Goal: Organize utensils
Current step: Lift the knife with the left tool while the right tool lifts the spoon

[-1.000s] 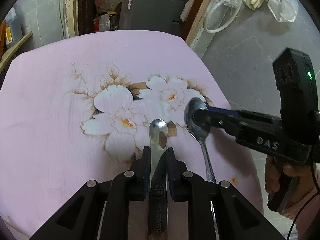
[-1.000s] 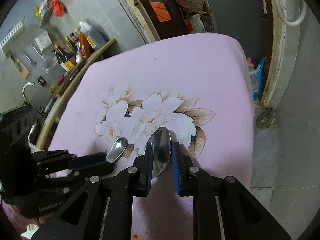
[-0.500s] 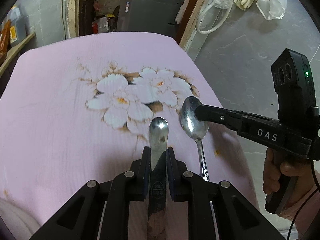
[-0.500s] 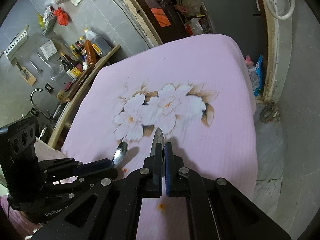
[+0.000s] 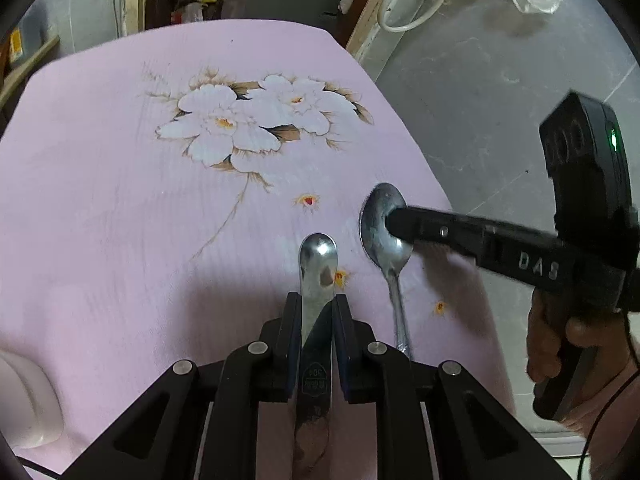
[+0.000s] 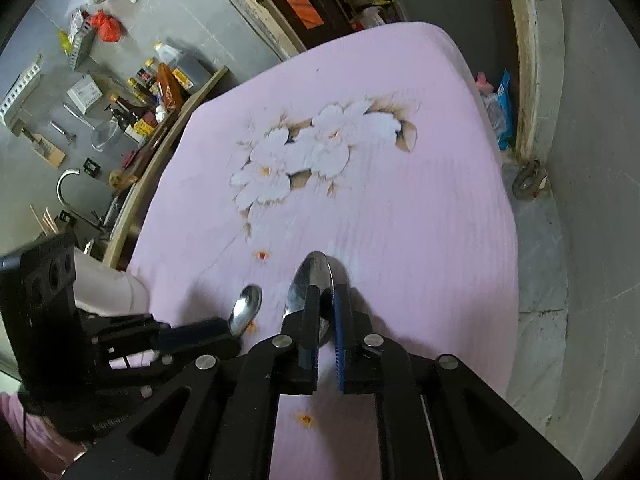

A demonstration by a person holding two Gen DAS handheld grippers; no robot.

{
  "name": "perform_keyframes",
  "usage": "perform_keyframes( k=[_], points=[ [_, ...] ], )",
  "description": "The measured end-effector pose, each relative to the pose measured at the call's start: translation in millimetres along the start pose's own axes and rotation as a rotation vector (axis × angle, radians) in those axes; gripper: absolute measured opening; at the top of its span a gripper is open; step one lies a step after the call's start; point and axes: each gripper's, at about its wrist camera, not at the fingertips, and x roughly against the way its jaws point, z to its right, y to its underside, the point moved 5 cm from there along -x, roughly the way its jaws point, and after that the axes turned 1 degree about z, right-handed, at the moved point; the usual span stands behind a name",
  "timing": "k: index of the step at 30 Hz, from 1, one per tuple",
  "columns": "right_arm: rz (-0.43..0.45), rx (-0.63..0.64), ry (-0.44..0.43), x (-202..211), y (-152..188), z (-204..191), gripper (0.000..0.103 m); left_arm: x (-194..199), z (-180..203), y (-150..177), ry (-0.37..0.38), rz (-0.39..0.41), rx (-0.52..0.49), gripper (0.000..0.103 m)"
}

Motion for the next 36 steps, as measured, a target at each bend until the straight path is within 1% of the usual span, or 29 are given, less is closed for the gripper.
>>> perform_keyframes(
  k=[3,7,9,12,13,14,15,18,22,26,28,30,31,33,36],
  points=[
    [-0.012,0.024,0.012,0,5,-3,0.007,0,-9,-1,0.058,-0.020,0.042,0.015],
    [-0.018,0.007,-0.006,1,4,0,0.007,-1,-16,1,0.129,-0.050,0.081,0.015],
    [-0.017,-0.002,-0.016,1,4,1,0.007,-2,-19,1,0.159,-0.067,0.097,0.015],
    [-0.019,0.006,-0.011,1,5,1,0.007,-4,-21,2,0.182,-0.078,0.108,0.015],
    [-0.019,0.006,-0.010,1,5,1,0.007,-4,-20,2,0.182,-0.083,0.100,0.015],
    [-0.019,0.005,-0.010,1,5,1,0.007,-7,-18,1,0.175,-0.085,0.089,0.012],
    [-0.020,0.006,-0.008,1,5,1,0.007,-9,-17,0,0.159,-0.087,0.069,0.011],
    [-0.024,0.012,0.002,0,5,-2,0.007,-10,-13,-2,0.142,-0.090,0.032,0.011],
    [-0.029,0.028,0.019,0,3,-6,0.007,-11,-9,-5,0.132,-0.081,0.037,0.006],
    [-0.012,0.027,0.000,5,4,-11,0.004,-2,-1,-3,0.124,-0.025,0.019,0.002],
    [0.016,0.035,0.011,11,6,-16,0.003,5,2,-2,0.104,0.006,0.000,0.002],
    [0.047,0.037,0.026,19,7,-20,0.002,11,6,-4,0.103,0.046,0.001,0.002],
    [0.069,0.033,0.030,25,7,-23,0.002,18,5,-4,0.103,0.072,0.006,0.002],
    [0.120,0.037,0.043,38,8,-32,0.002,35,6,-5,0.103,0.149,0.010,0.002],
    [0.220,0.077,0.082,63,10,-51,0.002,61,5,-6,0.096,0.248,0.014,0.002]
  ],
)
